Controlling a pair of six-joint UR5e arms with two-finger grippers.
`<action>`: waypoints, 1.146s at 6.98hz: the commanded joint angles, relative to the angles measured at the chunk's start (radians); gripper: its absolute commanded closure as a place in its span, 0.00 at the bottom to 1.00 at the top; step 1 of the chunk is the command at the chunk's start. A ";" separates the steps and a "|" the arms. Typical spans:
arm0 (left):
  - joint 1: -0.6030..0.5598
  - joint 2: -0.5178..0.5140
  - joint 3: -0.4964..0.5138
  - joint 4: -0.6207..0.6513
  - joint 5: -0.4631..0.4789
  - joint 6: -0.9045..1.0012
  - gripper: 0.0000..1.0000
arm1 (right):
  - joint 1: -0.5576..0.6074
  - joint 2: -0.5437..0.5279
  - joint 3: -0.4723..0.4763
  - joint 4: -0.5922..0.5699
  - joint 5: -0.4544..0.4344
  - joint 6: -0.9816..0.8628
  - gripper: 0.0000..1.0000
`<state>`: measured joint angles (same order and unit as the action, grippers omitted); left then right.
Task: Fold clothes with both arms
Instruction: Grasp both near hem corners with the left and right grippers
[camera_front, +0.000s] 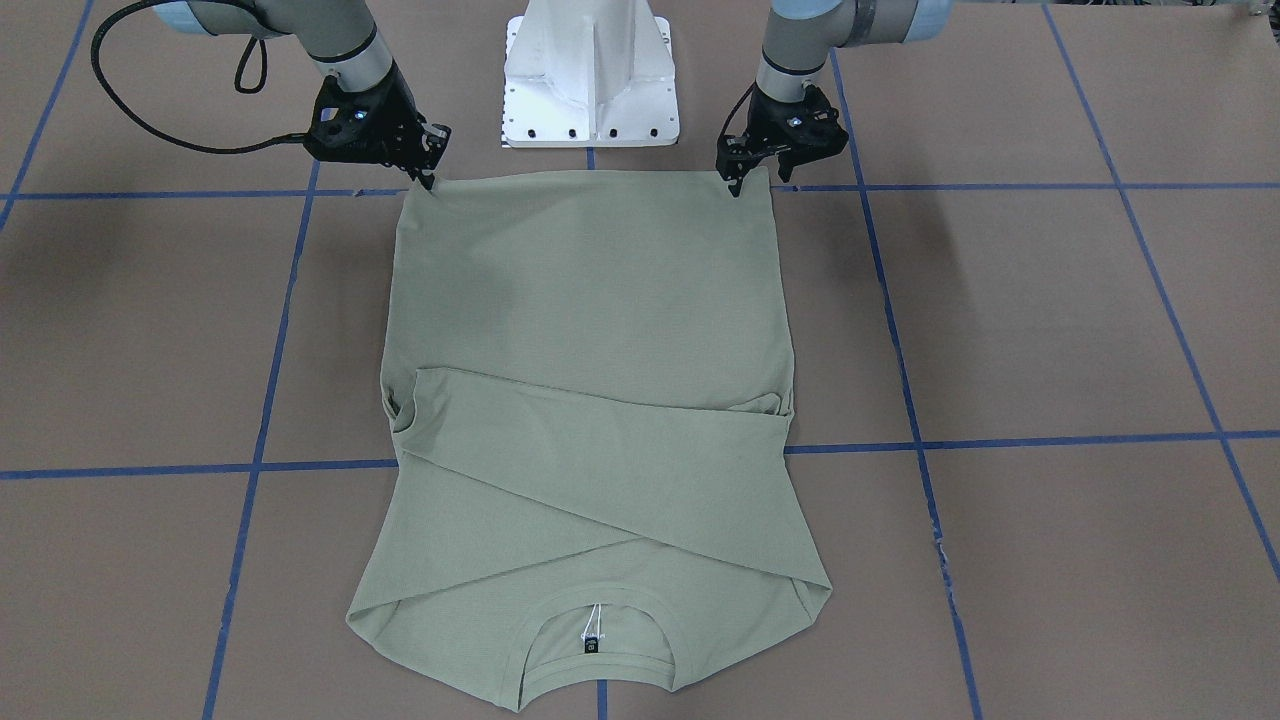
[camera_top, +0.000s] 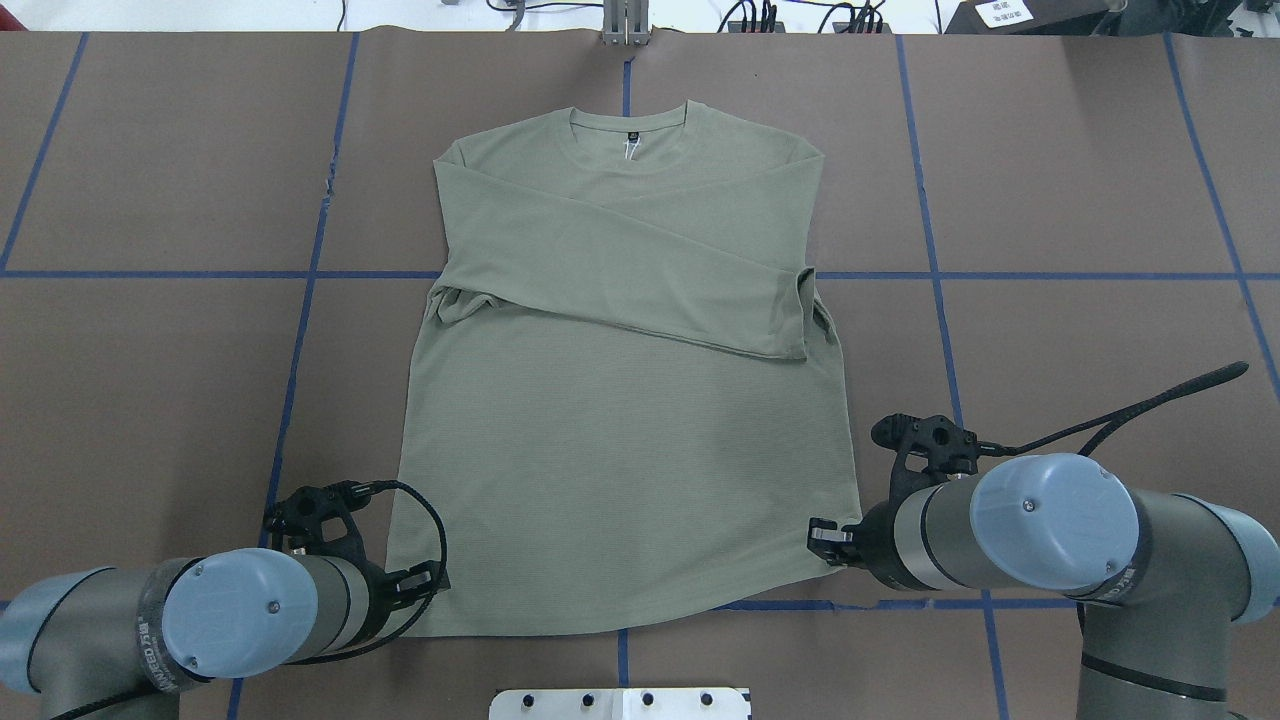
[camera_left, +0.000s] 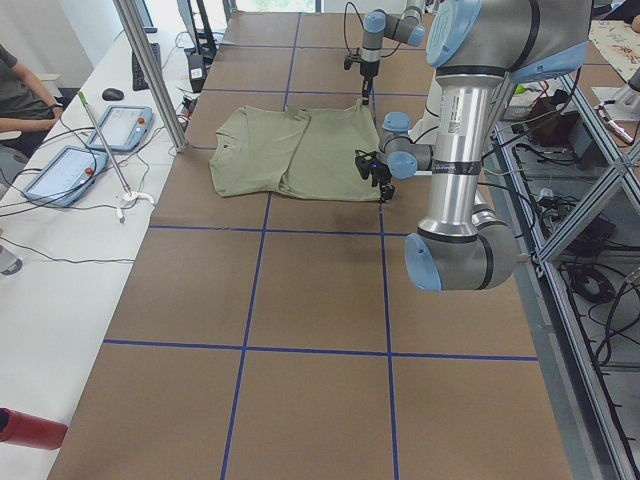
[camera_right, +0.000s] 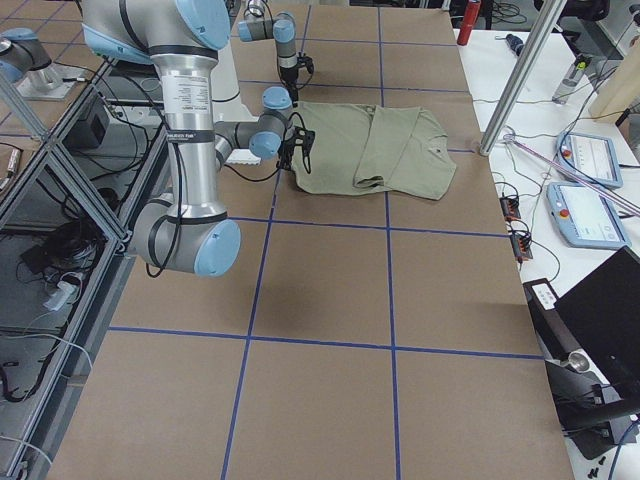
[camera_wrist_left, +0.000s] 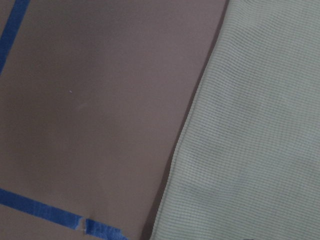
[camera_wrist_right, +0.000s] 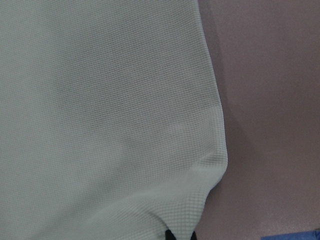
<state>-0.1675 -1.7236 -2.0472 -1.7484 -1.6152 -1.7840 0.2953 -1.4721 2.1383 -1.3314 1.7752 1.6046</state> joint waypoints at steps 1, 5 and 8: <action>0.006 -0.001 0.010 0.000 0.000 0.000 0.19 | 0.002 0.002 0.003 0.000 0.001 0.000 1.00; 0.013 -0.001 0.005 0.000 -0.003 0.000 0.44 | 0.016 0.001 0.002 0.000 0.021 -0.005 1.00; 0.019 -0.001 -0.001 0.000 -0.003 0.000 0.65 | 0.031 -0.001 0.002 -0.002 0.041 -0.006 1.00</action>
<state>-0.1497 -1.7242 -2.0444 -1.7481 -1.6183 -1.7840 0.3240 -1.4721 2.1404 -1.3328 1.8133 1.5997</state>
